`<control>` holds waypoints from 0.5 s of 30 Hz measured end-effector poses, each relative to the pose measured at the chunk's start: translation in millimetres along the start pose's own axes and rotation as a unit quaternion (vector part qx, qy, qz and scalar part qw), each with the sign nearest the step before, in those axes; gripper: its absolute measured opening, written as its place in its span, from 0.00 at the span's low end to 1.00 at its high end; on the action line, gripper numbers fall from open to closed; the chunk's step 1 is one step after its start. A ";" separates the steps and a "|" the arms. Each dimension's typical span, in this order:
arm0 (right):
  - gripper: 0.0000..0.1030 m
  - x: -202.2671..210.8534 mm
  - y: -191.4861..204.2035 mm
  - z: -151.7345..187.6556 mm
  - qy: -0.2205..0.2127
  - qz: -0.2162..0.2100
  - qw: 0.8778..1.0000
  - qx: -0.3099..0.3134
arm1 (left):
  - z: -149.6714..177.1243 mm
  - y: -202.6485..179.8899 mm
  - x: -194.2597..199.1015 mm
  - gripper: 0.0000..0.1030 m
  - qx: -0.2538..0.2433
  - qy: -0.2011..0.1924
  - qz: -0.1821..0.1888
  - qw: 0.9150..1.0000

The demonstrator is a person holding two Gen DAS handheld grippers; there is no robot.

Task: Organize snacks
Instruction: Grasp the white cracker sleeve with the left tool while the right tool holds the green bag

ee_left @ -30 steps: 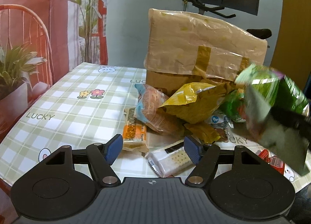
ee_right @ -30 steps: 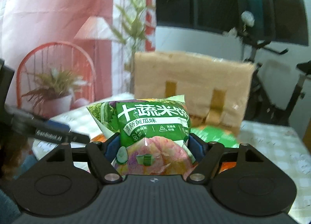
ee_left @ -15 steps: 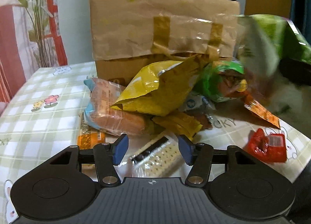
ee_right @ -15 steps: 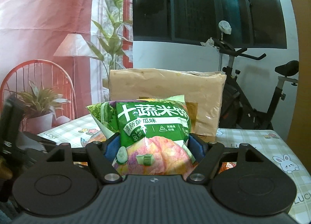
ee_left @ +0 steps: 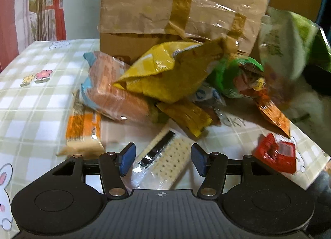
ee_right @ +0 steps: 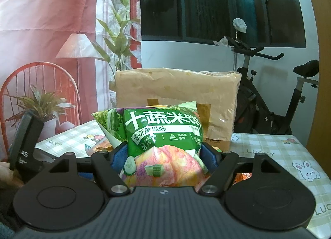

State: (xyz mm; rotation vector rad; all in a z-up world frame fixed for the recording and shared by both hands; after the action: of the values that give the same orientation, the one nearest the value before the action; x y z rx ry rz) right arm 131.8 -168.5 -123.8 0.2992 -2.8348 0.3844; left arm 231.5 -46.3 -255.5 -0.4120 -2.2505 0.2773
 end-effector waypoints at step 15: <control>0.73 -0.9 0.1 1.9 0.005 -0.003 1.000 0.002 | 24.0 -26.3 -14.7 0.56 -0.092 -0.017 -0.048 0.994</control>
State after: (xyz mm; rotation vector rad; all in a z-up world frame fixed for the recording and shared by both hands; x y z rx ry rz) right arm 132.2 -168.8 -125.9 0.3063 -2.8237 0.3880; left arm 217.0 -77.7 -272.5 -0.3965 -2.3293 0.0272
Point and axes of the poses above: each gripper's, at about its wrist camera, not at the fingertips, and x roughly against the way its jaws point, y to its left, z to its underside, the point moved 7 cm from there along -x, roughly the way its jaws point, and after that the axes turned 15 degrees about x, right-handed, at the moved point
